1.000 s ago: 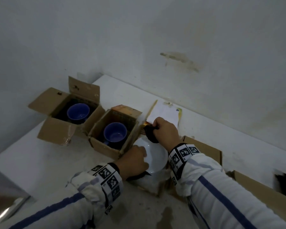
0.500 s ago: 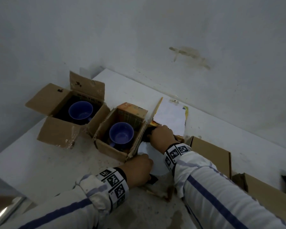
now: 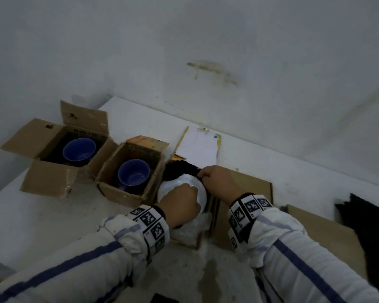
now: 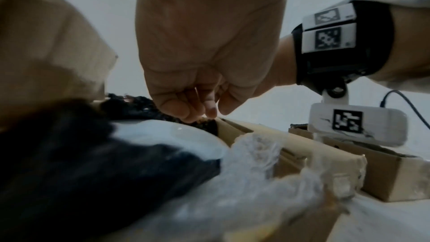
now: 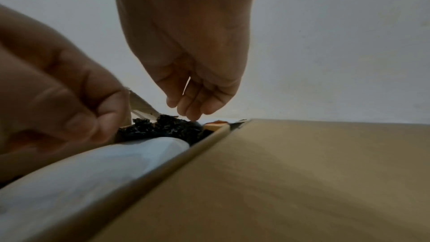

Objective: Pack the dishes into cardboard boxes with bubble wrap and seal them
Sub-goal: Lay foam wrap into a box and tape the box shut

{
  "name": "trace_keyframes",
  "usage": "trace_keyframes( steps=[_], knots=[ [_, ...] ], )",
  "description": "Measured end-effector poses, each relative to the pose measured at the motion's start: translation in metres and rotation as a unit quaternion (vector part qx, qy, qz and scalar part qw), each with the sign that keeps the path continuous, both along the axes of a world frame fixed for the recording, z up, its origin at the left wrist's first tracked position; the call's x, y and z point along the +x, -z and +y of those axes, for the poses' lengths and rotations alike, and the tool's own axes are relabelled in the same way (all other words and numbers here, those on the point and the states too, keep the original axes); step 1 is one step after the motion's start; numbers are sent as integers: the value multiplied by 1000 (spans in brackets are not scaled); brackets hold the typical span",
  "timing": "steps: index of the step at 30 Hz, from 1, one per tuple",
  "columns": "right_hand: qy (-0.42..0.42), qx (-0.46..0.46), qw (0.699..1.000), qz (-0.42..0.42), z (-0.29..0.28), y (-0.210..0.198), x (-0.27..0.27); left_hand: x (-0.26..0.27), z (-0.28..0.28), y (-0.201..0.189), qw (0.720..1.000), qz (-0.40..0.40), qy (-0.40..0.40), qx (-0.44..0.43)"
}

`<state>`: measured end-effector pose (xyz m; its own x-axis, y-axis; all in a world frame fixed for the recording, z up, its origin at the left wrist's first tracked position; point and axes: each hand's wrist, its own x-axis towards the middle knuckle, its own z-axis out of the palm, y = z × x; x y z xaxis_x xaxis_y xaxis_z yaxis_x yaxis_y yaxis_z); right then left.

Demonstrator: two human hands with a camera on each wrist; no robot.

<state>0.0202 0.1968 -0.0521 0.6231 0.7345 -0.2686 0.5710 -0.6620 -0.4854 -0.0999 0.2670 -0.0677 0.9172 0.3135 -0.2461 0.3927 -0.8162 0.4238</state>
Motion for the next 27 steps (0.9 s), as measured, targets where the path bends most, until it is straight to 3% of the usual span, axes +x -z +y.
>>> trace_keyframes(
  steps=[7,16,19,22,27],
  knots=[
    [67,7,998,-16,-121,-16,21,65,-83,-5,989,-119,87,-1],
    [270,8,960,-76,-313,-22,70,128,-243,-9,974,-125,188,11],
    [324,-62,940,-85,-367,-14,80,140,-280,-7,966,-122,226,16],
    [322,-180,927,-61,-400,3,79,147,-303,-3,966,-112,233,20],
    [283,-170,939,-95,-415,23,77,151,-320,3,968,-133,211,28]
  ],
)
